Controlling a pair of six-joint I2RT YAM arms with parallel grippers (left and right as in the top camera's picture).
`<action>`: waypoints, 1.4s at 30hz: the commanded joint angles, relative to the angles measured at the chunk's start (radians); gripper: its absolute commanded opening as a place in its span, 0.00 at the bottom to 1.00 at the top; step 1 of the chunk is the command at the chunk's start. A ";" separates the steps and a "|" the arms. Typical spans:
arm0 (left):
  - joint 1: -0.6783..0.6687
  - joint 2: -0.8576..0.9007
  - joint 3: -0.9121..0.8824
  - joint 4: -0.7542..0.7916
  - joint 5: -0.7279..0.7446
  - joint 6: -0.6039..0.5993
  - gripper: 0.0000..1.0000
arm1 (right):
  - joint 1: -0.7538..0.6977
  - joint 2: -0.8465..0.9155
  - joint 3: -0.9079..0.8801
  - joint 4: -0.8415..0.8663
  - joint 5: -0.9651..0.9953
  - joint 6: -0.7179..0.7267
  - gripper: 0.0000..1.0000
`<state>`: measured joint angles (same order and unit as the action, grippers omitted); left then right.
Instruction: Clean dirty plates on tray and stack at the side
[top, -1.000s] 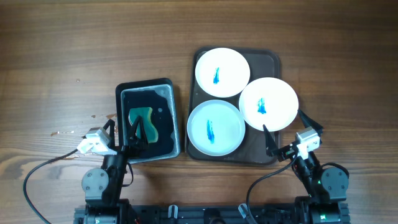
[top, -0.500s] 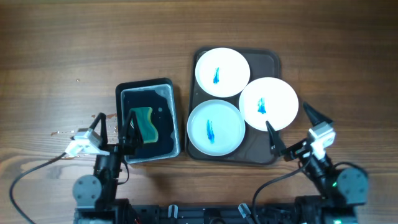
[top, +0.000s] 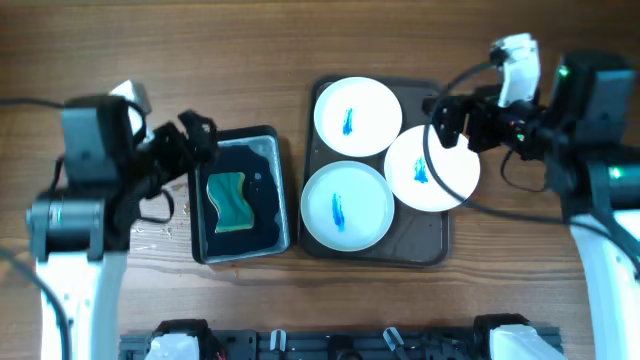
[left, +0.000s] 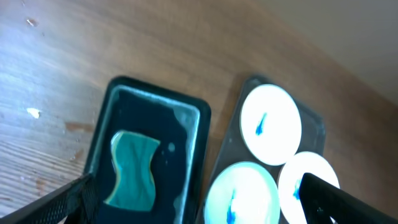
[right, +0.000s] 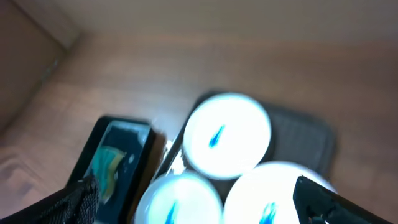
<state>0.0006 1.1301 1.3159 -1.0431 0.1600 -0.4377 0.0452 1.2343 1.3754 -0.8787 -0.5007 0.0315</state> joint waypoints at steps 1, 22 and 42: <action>-0.005 0.081 0.029 -0.047 0.086 0.012 1.00 | 0.036 0.039 -0.012 -0.116 -0.045 0.009 1.00; -0.043 0.251 -0.039 -0.150 -0.001 0.012 0.90 | 0.297 0.337 -0.598 0.301 0.211 0.219 0.39; -0.135 0.439 -0.356 0.168 -0.165 -0.180 0.48 | 0.297 0.369 -0.598 0.455 0.385 0.312 0.04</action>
<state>-0.1318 1.5230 1.0119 -0.9463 0.0231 -0.5762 0.3382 1.5917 0.7818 -0.4282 -0.1509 0.3218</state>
